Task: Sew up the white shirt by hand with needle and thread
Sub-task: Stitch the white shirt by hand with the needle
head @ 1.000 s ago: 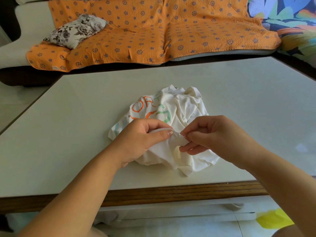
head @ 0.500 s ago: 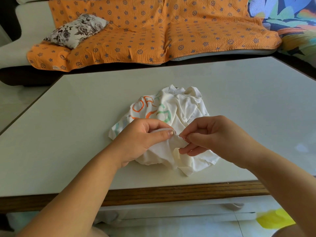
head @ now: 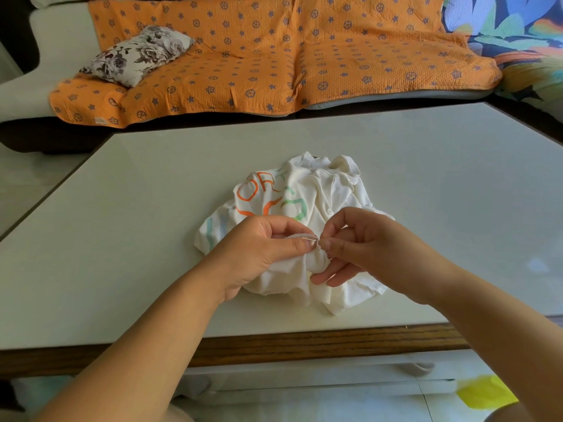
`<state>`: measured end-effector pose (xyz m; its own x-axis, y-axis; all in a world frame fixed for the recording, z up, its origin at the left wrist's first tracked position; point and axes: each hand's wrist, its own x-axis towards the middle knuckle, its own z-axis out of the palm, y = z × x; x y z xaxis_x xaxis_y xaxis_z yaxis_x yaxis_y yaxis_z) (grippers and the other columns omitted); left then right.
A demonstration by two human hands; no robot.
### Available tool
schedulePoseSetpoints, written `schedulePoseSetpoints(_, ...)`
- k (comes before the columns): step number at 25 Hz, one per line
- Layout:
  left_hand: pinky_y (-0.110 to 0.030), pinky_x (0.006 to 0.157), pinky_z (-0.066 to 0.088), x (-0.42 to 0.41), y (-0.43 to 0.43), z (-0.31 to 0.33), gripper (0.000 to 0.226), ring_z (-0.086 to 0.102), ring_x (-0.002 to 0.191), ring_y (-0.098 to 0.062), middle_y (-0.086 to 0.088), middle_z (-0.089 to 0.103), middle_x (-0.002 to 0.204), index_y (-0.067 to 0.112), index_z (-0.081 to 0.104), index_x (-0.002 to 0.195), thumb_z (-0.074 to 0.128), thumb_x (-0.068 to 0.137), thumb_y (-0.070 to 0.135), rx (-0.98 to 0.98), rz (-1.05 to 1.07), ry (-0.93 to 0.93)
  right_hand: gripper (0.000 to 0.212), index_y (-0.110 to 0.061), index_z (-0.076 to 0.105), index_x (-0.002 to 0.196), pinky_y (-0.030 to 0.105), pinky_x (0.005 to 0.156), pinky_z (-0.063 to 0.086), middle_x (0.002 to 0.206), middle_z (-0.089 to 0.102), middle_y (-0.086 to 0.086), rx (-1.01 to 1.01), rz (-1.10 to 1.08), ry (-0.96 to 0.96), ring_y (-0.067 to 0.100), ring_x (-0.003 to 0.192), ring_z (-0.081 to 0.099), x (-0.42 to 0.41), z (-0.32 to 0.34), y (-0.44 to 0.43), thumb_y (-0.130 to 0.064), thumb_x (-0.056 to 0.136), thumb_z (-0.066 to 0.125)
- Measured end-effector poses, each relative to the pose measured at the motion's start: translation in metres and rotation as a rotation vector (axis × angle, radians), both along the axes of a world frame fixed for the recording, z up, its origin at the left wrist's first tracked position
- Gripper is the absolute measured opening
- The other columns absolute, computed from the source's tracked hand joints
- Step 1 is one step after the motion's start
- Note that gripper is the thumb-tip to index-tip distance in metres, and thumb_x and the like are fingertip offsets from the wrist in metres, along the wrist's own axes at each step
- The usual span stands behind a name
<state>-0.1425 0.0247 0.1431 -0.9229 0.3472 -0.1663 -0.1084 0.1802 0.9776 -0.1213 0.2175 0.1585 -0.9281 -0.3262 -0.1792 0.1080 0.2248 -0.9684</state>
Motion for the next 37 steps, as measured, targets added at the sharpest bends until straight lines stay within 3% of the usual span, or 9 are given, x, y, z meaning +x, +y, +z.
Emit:
schedulePoseSetpoints(5, -0.016, 0.08, 0.049, 0.0, 0.0, -0.002, 0.007, 0.065, 0.081, 0.0, 0.009, 0.073, 0.078, 0.02, 0.074, 0.083, 0.072, 0.078, 0.018, 0.032, 0.041, -0.028, 0.006, -0.007, 0.07, 0.082, 0.022, 0.056, 0.054, 0.063, 0.068, 0.002, 0.095, -0.083, 0.119, 0.014, 0.058, 0.067, -0.005, -0.003, -0.001, -0.011, 0.085, 0.071)
schedulePoseSetpoints(8, -0.022, 0.085, 0.05, -0.001, 0.002, -0.004, 0.006, 0.066, 0.083, -0.005, 0.006, 0.074, 0.081, 0.02, 0.075, 0.084, 0.072, 0.082, 0.015, 0.019, 0.087, -0.046, 0.005, -0.011, 0.074, 0.078, 0.016, 0.055, 0.05, 0.058, 0.066, -0.001, 0.115, -0.148, 0.149, 0.006, 0.05, 0.057, -0.005, -0.004, -0.001, -0.012, 0.083, 0.075)
schedulePoseSetpoints(14, -0.015, 0.07, 0.051, -0.001, 0.006, -0.004, 0.023, 0.068, 0.08, -0.004, 0.004, 0.074, 0.081, 0.016, 0.074, 0.087, 0.072, 0.067, 0.027, 0.111, 0.096, -0.103, 0.003, -0.01, 0.076, 0.084, 0.018, 0.056, 0.051, 0.065, 0.071, 0.011, 0.065, -0.174, 0.146, 0.01, 0.051, 0.06, -0.006, -0.003, -0.001, -0.012, 0.085, 0.073)
schedulePoseSetpoints(19, -0.019, 0.07, 0.052, -0.002, 0.007, -0.005, 0.021, 0.068, 0.08, -0.008, -0.002, 0.075, 0.084, 0.017, 0.075, 0.083, 0.073, 0.066, 0.028, 0.162, 0.102, -0.14, 0.006, -0.01, 0.076, 0.088, 0.019, 0.057, 0.054, 0.072, 0.073, 0.011, 0.078, -0.161, 0.152, 0.011, 0.058, 0.065, -0.007, -0.003, 0.0, -0.014, 0.086, 0.072)
schedulePoseSetpoints(25, -0.022, 0.075, 0.051, -0.002, 0.009, -0.005, 0.019, 0.07, 0.081, -0.01, -0.004, 0.075, 0.085, 0.018, 0.076, 0.082, 0.074, 0.066, 0.028, 0.15, 0.095, -0.139, 0.005, -0.009, 0.075, 0.089, 0.014, 0.055, 0.051, 0.065, 0.073, 0.006, 0.025, -0.193, 0.143, 0.01, 0.053, 0.066, -0.003, -0.001, -0.002, -0.008, 0.086, 0.071)
schedulePoseSetpoints(30, -0.024, 0.074, 0.051, 0.001, 0.009, -0.003, 0.03, 0.07, 0.082, -0.013, -0.006, 0.076, 0.088, 0.012, 0.075, 0.09, 0.074, 0.067, 0.031, 0.106, 0.095, -0.117, 0.009, -0.012, 0.075, 0.089, 0.02, 0.063, 0.057, 0.072, 0.075, 0.004, 0.071, -0.167, 0.228, 0.015, 0.061, 0.07, 0.001, -0.004, -0.005, -0.007, 0.088, 0.067)
schedulePoseSetpoints(37, -0.02, 0.074, 0.052, 0.003, 0.011, -0.001, 0.005, 0.071, 0.083, -0.01, 0.0, 0.077, 0.088, 0.022, 0.078, 0.083, 0.074, 0.08, 0.022, 0.05, 0.116, -0.131, 0.009, -0.015, 0.064, 0.088, 0.02, 0.049, 0.048, 0.083, 0.075, -0.005, 0.112, -0.36, 0.292, 0.009, 0.059, 0.063, -0.009, -0.003, -0.004, -0.017, 0.095, 0.059)
